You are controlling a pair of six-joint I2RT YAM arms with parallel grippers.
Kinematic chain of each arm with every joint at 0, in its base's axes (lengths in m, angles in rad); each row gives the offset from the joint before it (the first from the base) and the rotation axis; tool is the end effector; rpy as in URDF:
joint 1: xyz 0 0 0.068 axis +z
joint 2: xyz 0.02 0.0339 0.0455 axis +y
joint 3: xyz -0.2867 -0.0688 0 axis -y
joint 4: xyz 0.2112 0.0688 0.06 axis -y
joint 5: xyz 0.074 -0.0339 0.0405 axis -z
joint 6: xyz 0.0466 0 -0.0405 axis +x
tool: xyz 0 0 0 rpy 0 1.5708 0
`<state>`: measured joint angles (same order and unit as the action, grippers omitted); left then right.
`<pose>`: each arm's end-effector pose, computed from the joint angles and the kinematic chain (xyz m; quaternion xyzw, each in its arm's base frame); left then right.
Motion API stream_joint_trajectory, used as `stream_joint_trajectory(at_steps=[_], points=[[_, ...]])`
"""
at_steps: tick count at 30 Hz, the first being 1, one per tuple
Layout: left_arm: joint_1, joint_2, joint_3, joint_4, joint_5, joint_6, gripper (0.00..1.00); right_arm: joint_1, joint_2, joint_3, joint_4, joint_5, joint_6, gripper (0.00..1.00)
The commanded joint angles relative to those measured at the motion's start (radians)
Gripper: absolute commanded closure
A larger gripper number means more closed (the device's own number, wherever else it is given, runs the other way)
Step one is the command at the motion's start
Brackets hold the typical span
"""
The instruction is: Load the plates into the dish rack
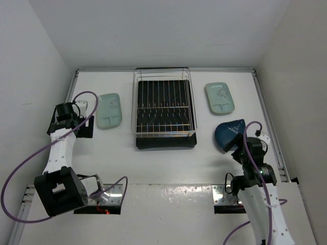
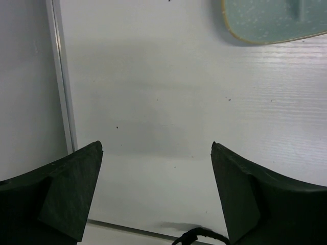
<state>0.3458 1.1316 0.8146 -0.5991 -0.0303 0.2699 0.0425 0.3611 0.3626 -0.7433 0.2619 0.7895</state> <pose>0.1791 0.0660 0.2685 -0.0408 0.9459 0.1111 0.3020 0.0511 -0.0099 0.1947 0.3801 0.8257 0.0520 0.4135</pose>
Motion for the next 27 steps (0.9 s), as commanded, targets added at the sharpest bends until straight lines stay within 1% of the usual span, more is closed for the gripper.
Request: stream_joint_trajectory(at_steps=[1,5,8,9,10,11,12,13,14,15,18,19,21,22,24,27], points=[[-0.007,-0.023,0.055,0.002,0.072,0.037,0.07,-0.001,0.013,0.012,0.015,0.011,-0.009,0.0],[-0.007,0.052,0.118,0.002,0.072,0.003,0.04,-0.001,0.03,0.016,0.016,0.002,-0.015,0.0],[-0.007,0.193,0.181,0.002,0.122,-0.024,0.04,-0.001,0.05,0.027,0.024,-0.004,-0.033,0.0],[-0.007,0.236,0.234,0.002,0.162,-0.035,0.04,-0.003,0.058,0.038,0.027,-0.007,-0.038,0.0],[-0.007,0.284,0.263,0.002,0.162,-0.047,0.05,-0.001,0.062,0.044,0.028,-0.007,-0.042,0.0],[-0.016,0.384,0.297,-0.007,0.162,-0.076,0.05,-0.003,0.077,0.05,0.028,-0.009,-0.044,0.0],[-0.016,0.434,0.37,-0.025,0.162,-0.077,0.07,-0.001,0.082,0.056,0.033,-0.01,-0.049,0.0],[-0.016,0.483,0.408,-0.025,0.162,-0.092,0.08,-0.001,0.087,0.062,0.035,-0.012,-0.052,0.0],[-0.016,0.569,0.438,-0.036,0.162,-0.11,0.08,-0.003,0.101,0.065,0.033,-0.022,-0.055,0.0],[-0.016,0.607,0.493,-0.036,0.162,-0.11,0.08,-0.001,0.101,0.068,0.039,-0.026,-0.059,0.0],[-0.025,0.718,0.572,-0.036,0.152,-0.142,0.1,0.0,0.108,0.065,0.045,-0.03,-0.058,0.0],[-0.025,0.776,0.616,-0.036,0.17,-0.155,0.11,-0.001,0.108,0.062,0.048,-0.032,-0.059,0.0],[-0.025,0.816,0.643,-0.045,0.213,-0.165,0.12,0.002,0.11,0.061,0.051,-0.033,-0.061,0.0],[-0.036,0.842,0.652,-0.045,0.252,-0.175,0.16,-0.001,0.11,0.059,0.055,-0.035,-0.061,0.0],[-0.036,0.864,0.667,-0.045,0.265,-0.175,0.18,0.002,0.119,0.059,0.053,-0.032,-0.064,0.0],[-0.057,0.913,0.686,-0.045,0.274,-0.175,0.26,-0.003,0.133,0.059,0.061,-0.03,-0.065,0.0]])
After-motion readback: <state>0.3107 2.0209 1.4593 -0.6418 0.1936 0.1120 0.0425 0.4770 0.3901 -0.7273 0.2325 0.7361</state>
